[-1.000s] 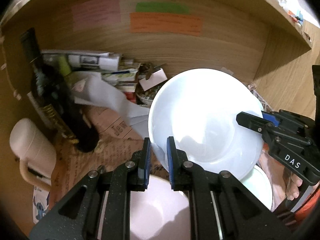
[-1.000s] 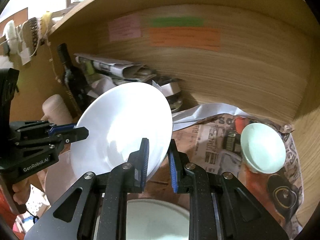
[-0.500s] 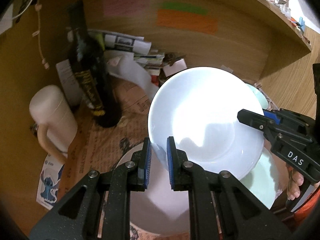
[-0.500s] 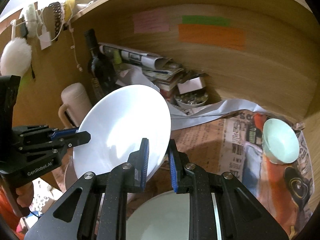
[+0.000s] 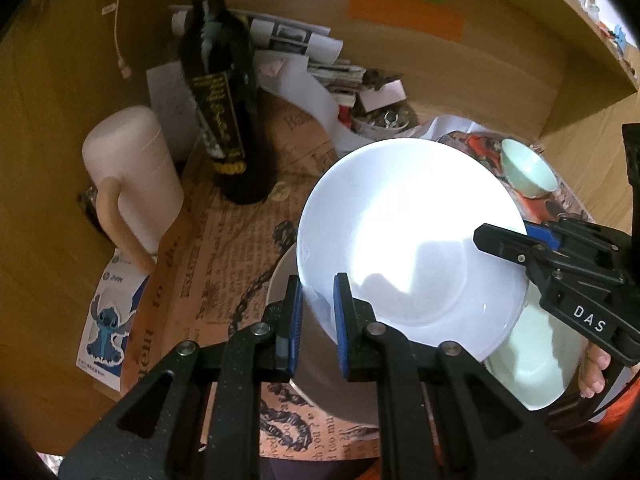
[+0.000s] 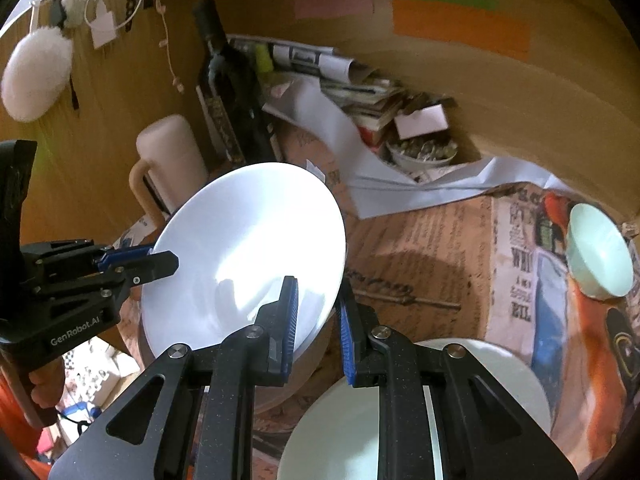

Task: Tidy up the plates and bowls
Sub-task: 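Lower the white bowl onto the stack in the right gripper, open both grippers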

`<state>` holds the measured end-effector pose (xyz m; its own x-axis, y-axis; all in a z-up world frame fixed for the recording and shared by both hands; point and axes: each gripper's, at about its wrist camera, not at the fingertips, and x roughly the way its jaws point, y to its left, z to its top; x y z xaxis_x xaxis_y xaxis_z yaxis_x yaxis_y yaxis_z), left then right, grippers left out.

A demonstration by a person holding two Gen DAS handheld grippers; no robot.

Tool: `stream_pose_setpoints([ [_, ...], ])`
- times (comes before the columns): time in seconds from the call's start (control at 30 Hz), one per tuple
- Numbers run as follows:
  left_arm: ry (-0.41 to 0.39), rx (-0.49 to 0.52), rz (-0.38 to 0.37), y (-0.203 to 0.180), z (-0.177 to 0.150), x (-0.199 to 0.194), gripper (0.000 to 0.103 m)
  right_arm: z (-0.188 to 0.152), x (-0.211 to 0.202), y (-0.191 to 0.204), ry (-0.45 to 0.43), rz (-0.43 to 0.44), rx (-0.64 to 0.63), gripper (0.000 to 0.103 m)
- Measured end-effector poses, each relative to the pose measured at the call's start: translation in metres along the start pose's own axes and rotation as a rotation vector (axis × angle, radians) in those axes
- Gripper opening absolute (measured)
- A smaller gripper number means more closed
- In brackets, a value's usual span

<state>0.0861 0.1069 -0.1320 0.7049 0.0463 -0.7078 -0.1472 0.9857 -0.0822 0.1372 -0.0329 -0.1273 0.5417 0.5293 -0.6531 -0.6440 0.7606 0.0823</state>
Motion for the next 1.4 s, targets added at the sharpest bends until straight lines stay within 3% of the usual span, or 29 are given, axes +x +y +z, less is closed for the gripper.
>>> stream_pose_setpoints([
  [0.43, 0.01, 0.019, 0.073, 0.009, -0.015, 0.001, 0.014, -0.011, 0.02, 0.014, 0.069, 0.034, -0.021, 0.017],
  [0.67, 0.027, 0.021, 0.072, 0.011, -0.016, 0.006, 0.014, -0.015, 0.028, 0.014, 0.108, 0.039, -0.012, 0.017],
  [0.97, 0.032, 0.044, 0.092, 0.01, -0.02, 0.011, 0.014, -0.014, 0.027, 0.017, 0.092, 0.003, -0.05, 0.021],
  [1.17, 0.045, 0.032, 0.077, 0.012, -0.018, 0.013, 0.014, -0.014, 0.029, 0.021, 0.1, 0.019, -0.071, 0.035],
  [1.23, 0.045, 0.031, 0.082, 0.012, -0.017, 0.012, 0.014, -0.013, 0.03, 0.022, 0.11, 0.034, -0.076, 0.044],
  [1.4, 0.021, 0.057, 0.109, 0.007, -0.008, 0.002, 0.014, -0.01, 0.028, 0.024, 0.119, 0.045, -0.077, 0.046],
])
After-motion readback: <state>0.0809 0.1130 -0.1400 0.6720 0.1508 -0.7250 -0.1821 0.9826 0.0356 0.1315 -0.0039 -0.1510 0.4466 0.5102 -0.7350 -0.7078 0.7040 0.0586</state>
